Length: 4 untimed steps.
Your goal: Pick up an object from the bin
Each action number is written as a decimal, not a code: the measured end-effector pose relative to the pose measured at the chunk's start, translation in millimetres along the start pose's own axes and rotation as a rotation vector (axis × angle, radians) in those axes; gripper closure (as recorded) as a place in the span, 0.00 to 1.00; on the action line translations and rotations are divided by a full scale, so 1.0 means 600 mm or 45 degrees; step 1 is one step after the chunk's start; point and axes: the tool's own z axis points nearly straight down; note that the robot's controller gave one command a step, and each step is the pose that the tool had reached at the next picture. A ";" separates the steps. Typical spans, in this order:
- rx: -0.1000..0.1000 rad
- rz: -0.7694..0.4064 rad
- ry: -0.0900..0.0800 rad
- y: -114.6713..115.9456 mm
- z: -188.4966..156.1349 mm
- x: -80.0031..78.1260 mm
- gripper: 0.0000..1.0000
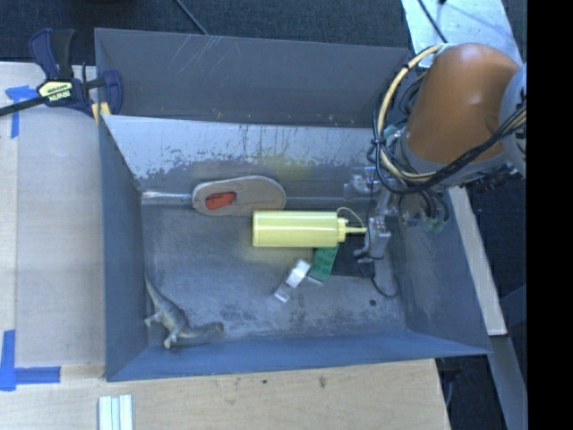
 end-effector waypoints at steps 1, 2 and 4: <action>0.001 -0.001 -0.011 0.000 -0.008 -0.003 0.00; 0.001 0.103 -0.016 0.030 0.061 0.032 0.00; 0.002 0.023 -0.018 0.105 0.165 0.019 0.00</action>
Offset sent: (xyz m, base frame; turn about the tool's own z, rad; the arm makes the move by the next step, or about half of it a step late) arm -0.0444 0.0400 -0.0832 0.1631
